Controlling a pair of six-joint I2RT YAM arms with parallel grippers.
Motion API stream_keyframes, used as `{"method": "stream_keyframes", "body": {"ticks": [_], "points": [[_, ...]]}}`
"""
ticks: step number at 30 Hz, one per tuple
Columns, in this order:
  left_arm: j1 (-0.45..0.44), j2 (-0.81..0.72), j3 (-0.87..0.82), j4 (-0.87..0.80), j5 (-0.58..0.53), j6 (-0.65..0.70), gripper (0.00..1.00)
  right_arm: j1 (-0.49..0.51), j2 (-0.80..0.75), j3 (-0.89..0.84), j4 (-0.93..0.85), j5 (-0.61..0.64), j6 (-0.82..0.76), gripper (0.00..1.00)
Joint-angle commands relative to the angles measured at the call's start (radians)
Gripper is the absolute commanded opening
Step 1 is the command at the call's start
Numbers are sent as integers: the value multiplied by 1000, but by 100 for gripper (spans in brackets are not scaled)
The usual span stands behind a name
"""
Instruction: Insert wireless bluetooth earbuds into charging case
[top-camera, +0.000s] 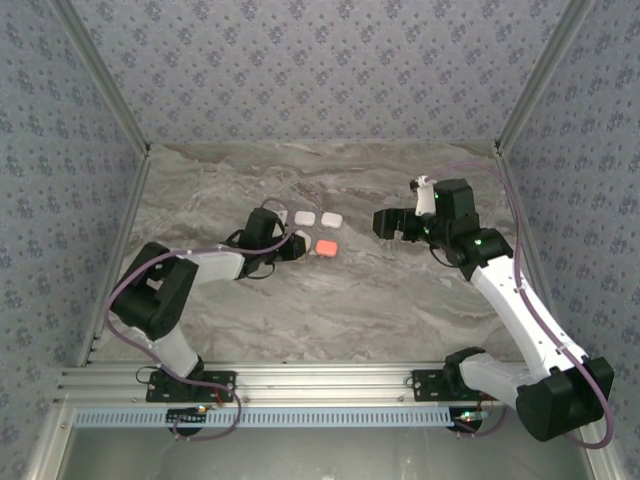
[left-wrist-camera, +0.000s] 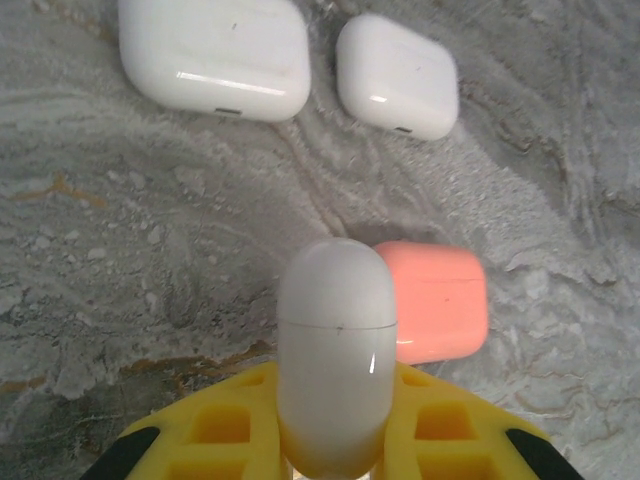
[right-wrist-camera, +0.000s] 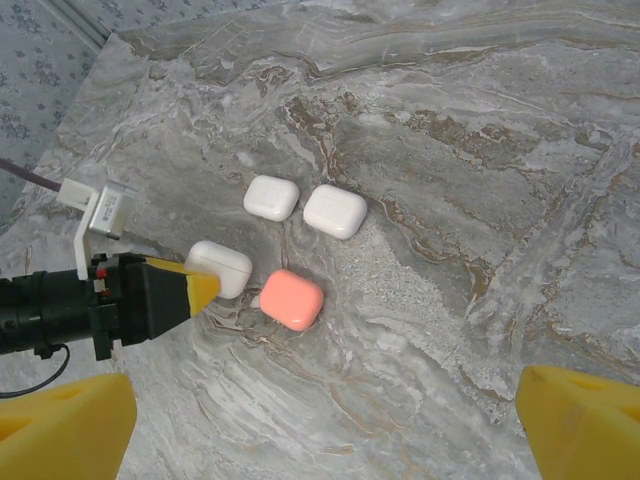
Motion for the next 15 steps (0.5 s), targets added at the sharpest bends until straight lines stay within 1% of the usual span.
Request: {"method": "stream_keyframes", "body": {"ticks": [1,2,4,8,9,13,15], "points": [[9,22,33,19,27,-28,0,-5,-4,-1,-25,-9,8,100],[9,27,35,16,27,-29,1,-5,-5,-1,-26,-7,8,100],[10,37,41,1,22,-32,7,-5,-5,-1,-29,-4,5,100],[15,58,53,-30,18,-41,24,-5,-8,-1,-32,1,-3,100],[17,60,53,-29,16,-43,30,-6,-10,-1,-33,2,-6,100],[22,54,54,-52,-13,-38,49,-10,-15,7,-46,7,-20,100],[23,44,56,-74,-33,-28,54,-15,-19,11,-53,10,-28,100]]}}
